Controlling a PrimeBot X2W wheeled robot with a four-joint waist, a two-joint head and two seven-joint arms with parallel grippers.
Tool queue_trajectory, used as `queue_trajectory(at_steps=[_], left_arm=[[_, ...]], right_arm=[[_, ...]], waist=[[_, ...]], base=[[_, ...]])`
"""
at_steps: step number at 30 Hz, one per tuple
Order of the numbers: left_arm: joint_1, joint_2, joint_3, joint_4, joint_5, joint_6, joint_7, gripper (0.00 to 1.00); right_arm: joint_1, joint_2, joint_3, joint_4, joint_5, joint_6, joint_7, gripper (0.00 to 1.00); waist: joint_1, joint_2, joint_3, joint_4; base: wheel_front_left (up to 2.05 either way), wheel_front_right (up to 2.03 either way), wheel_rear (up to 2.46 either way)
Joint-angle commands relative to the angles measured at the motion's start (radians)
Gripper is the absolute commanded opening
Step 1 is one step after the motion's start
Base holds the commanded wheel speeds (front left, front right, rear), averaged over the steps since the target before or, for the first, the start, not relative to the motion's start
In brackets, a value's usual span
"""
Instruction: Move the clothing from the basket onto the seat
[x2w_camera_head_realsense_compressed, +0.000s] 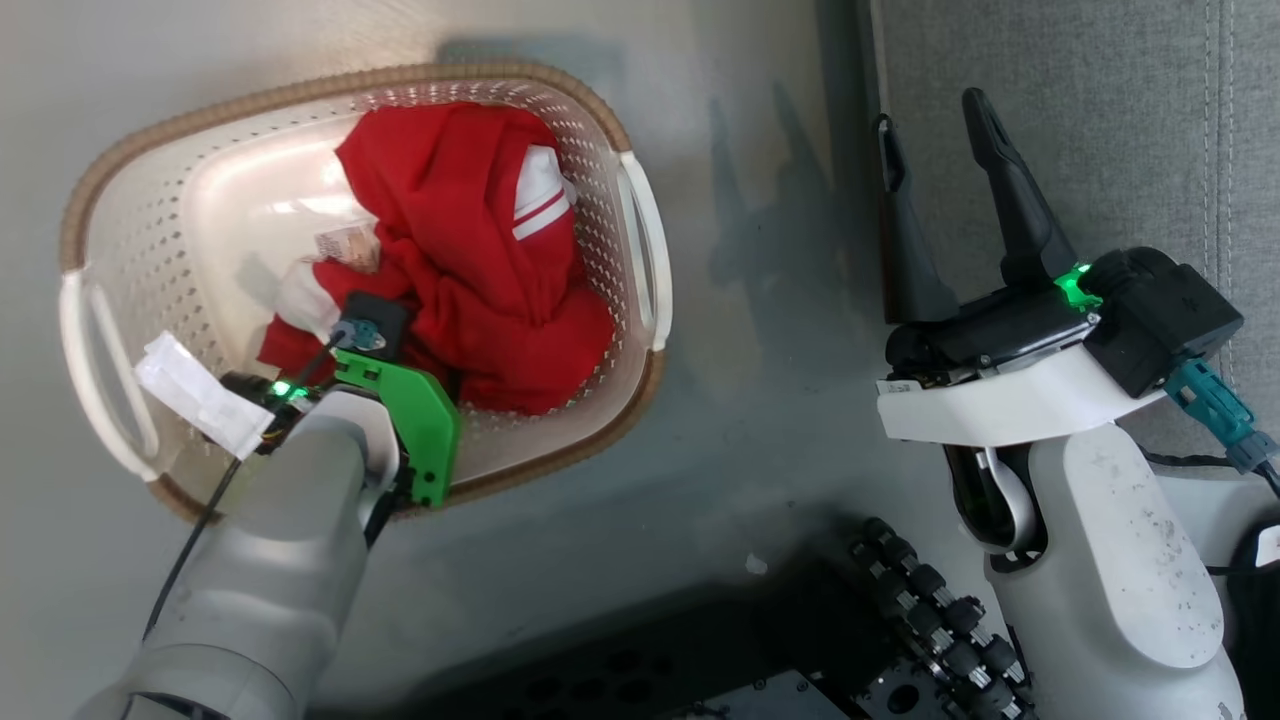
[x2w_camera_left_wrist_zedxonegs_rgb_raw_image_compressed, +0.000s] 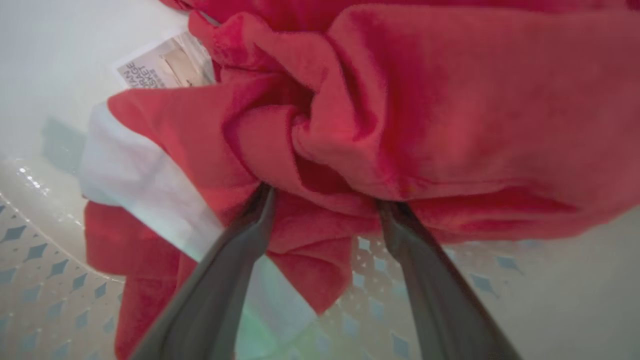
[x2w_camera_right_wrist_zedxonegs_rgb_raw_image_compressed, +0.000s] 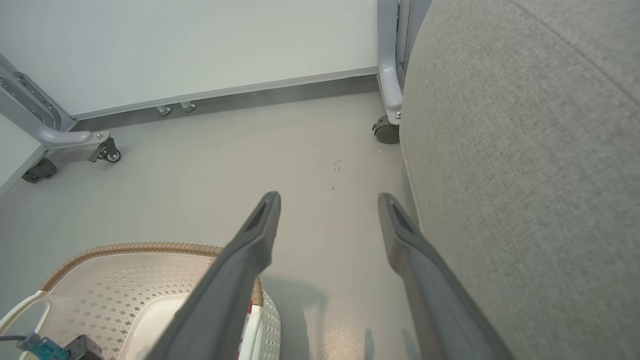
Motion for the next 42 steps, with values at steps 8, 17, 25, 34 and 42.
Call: queue_trajectory(at_steps=[8, 17, 25, 34, 42], left_arm=[[-0.066, 0.052, 0.001, 0.012, -0.022, 0.002, 0.036, 1.0], [-0.096, 0.07, -0.007, 0.016, -0.02, 0.023, 0.045, 0.62], [-0.1, 0.071, -0.019, 0.017, -0.019, 0.03, 0.052, 0.0], [-0.057, 0.059, -0.05, 0.017, -0.007, 0.019, -0.004, 0.0], [0.0, 0.031, -0.074, 0.005, -0.009, 0.009, -0.103, 0.0]], right_arm=[[-0.025, -0.001, 0.034, -0.023, 0.047, 0.0, -0.003, 1.0], [-0.026, -0.001, 0.045, -0.03, 0.064, 0.0, -0.003, 1.0], [-0.016, -0.001, 0.037, -0.051, 0.061, 0.0, -0.003, 1.0], [-0.009, -0.001, 0.021, -0.043, 0.039, 0.0, -0.003, 1.0], [0.009, -0.001, 0.003, -0.018, 0.009, 0.0, -0.003, 1.0]], waist=[[0.0, 0.0, 0.086, -0.061], [0.0, 0.0, 0.106, -0.084], [0.0, 0.0, 0.105, -0.09], [0.0, 0.0, 0.051, -0.063], [0.0, 0.0, -0.065, -0.011]], base=[[0.0, 0.0, 0.0], [0.0, 0.0, 0.0], [0.0, 0.0, 0.0], [0.0, 0.0, 0.0], [0.0, 0.0, 0.0]])
